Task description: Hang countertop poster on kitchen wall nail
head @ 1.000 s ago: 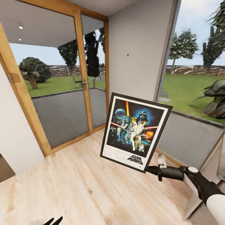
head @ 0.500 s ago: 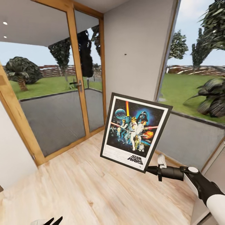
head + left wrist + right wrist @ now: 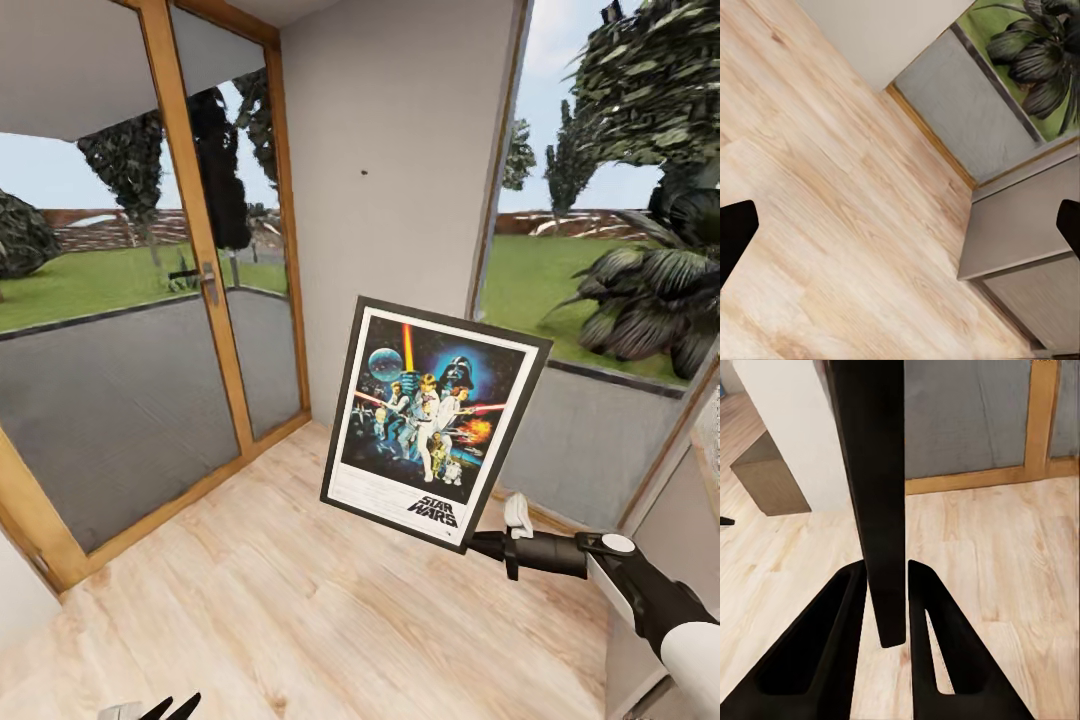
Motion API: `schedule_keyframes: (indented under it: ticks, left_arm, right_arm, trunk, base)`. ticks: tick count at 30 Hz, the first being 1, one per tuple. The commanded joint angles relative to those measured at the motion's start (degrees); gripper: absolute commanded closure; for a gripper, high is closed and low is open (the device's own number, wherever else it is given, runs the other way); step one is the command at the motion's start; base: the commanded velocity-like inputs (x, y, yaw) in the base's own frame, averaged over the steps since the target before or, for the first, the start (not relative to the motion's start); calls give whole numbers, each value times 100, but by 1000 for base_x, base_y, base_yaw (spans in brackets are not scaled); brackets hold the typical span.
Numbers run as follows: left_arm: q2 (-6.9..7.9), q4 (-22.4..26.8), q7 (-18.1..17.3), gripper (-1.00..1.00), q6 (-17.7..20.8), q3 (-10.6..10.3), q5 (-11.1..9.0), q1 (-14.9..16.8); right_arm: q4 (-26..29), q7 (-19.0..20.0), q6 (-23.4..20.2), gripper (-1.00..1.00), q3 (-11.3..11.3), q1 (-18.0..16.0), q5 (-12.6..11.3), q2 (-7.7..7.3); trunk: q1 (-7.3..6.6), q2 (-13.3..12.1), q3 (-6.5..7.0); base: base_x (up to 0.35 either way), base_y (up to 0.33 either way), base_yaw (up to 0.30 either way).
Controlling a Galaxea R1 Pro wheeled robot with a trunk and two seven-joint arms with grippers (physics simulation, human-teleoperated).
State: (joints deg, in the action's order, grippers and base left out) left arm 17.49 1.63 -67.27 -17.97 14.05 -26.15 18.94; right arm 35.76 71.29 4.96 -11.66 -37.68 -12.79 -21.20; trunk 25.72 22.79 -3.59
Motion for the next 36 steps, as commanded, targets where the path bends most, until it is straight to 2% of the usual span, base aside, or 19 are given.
schedule_keyframes:
  ticks: [1,11,36]
  left_arm:
    - [1,-4,-14,-100,-31,45,40,4]
    - [0,-4,-14,-100,-31,45,40,4]
    - [0,-4,-14,-100,-31,45,40,4]
  right_arm:
    - [-7,-1,40,100,-39,-11,-39,-7]
    - [-7,-1,40,100,-43,-11,-39,-7]
    - [-6,-1,40,100,-47,-11,-39,-7]
  trunk:
    - [7,13,-13]
    - [7,13,-13]
    - [7,13,-13]
  base:
    - [283,246,-283]
    - [278,255,-202]
    - [274,266,-5]
